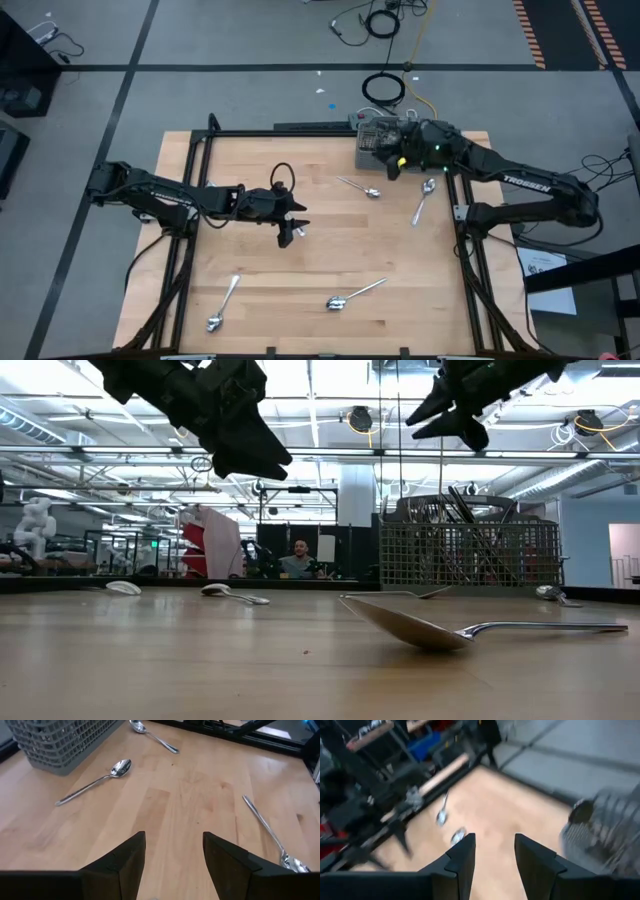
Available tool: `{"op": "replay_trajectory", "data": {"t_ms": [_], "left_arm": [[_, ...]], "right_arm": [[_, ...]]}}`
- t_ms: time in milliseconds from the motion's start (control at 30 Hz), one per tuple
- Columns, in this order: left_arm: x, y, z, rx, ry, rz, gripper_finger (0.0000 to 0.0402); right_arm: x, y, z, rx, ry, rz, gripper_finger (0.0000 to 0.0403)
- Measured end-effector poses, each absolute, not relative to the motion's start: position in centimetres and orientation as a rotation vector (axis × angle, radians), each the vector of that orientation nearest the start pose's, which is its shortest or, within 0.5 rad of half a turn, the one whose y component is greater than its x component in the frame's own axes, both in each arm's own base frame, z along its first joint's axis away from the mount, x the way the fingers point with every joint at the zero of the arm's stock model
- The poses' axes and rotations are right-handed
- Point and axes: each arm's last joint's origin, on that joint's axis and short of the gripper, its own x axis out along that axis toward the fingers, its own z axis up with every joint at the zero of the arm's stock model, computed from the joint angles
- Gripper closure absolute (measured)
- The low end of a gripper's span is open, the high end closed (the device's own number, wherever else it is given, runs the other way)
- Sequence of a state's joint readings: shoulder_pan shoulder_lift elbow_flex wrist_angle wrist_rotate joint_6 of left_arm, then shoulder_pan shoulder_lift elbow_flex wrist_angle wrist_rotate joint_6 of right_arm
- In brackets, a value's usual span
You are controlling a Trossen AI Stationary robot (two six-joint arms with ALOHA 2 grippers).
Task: Sort silverware
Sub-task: Put the silver spoon into the gray utensil holder
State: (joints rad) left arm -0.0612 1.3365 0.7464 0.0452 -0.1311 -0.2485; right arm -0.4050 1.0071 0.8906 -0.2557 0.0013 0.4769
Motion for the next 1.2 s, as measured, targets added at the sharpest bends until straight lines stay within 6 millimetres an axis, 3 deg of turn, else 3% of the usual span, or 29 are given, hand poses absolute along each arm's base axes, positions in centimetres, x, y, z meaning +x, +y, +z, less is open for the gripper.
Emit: {"op": "replay_trajectory", "data": {"t_ms": [333, 600, 933, 1033, 1200], "left_arm": [[27.4, -0.5, 23.0, -0.208, 0.511, 0.137, 0.0197], [23.8, 0.4, 25.4, -0.164, 0.554, 0.169, 0.0197], [20.3, 0.6, 25.7, -0.216, 0.671, 0.211, 0.0197], [19.6, 0.5, 24.8, -0.268, 0.683, 0.227, 0.0197], [19.3, 0.1, 23.4, -0.377, 0.684, 0.249, 0.0197]], "right_arm": [[20.6, -3.9, 30.4, 0.688, 0.462, -0.502, 0.0275], [20.1, -0.9, 29.4, 0.696, 0.562, -0.551, 0.0275], [17.5, 1.0, 27.2, 0.784, 0.813, -0.737, 0.0275], [16.7, 1.3, 25.9, 0.858, 0.864, -0.837, 0.0275], [15.2, 1.3, 21.4, 0.993, 0.882, -1.065, 0.0275]]}}
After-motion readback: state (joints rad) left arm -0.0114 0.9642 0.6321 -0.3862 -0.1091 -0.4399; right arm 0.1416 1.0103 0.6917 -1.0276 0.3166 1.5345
